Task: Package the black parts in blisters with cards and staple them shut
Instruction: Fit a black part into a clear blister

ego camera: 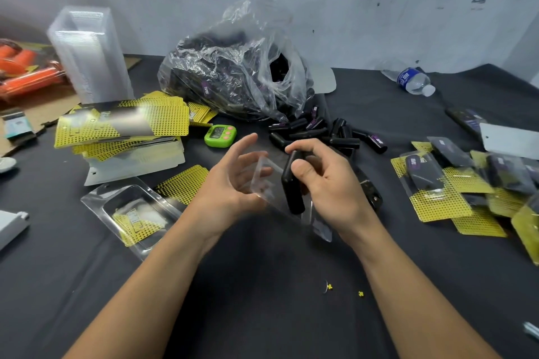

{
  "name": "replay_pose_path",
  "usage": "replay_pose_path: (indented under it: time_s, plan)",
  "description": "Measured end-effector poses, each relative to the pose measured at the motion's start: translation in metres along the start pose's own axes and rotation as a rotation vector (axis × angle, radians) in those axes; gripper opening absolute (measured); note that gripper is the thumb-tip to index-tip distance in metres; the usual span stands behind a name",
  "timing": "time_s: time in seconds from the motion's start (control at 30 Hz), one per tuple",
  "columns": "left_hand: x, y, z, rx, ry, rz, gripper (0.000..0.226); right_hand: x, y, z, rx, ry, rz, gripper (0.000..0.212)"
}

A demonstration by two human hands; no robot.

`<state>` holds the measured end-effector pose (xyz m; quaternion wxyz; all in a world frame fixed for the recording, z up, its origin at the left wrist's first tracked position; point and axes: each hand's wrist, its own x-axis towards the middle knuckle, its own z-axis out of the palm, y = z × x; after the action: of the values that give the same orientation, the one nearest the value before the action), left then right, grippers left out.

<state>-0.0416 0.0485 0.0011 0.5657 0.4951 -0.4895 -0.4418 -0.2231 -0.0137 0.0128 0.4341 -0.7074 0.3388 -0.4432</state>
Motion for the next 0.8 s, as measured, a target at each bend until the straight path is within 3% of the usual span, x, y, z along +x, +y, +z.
replay_pose_path:
  time_s: [0.13, 0.23, 0.37, 0.47, 0.53, 0.6, 0.73, 0.8]
  plan:
    - [0.002, -0.005, 0.018, -0.41, 0.033, -0.161, 0.082, -0.002, -0.004, 0.007, 0.265, 0.03, 0.116, 0.017]
    - [0.002, -0.004, 0.025, -0.444, -0.019, -0.289, 0.061, -0.004, -0.006, 0.01, 0.43, 0.064, 0.241, 0.012]
    - [0.006, -0.004, 0.022, -0.582, -0.017, -0.335, 0.061, -0.004, -0.008, 0.005, 0.501, 0.156, 0.326, 0.005]
    - [0.009, -0.005, 0.016, -0.691, -0.012, -0.334, 0.03, -0.003, -0.011, 0.0, 0.59, 0.154, 0.345, 0.011]
    - [0.01, -0.008, 0.012, -0.671, -0.008, -0.323, 0.019, -0.003, -0.011, -0.001, 0.652, 0.156, 0.352, 0.012]
    - [0.009, -0.006, 0.012, -0.607, 0.046, -0.301, 0.023, -0.002, -0.01, -0.002, 0.614, 0.189, 0.332, 0.015]
    - [0.009, -0.008, 0.014, -0.326, 0.337, -0.161, 0.014, -0.003, -0.007, -0.002, 0.475, 0.202, 0.286, 0.018]
    - [0.009, -0.009, 0.014, -0.205, 0.447, -0.075, 0.021, -0.005, -0.005, 0.0, 0.498, 0.152, 0.34, 0.022]
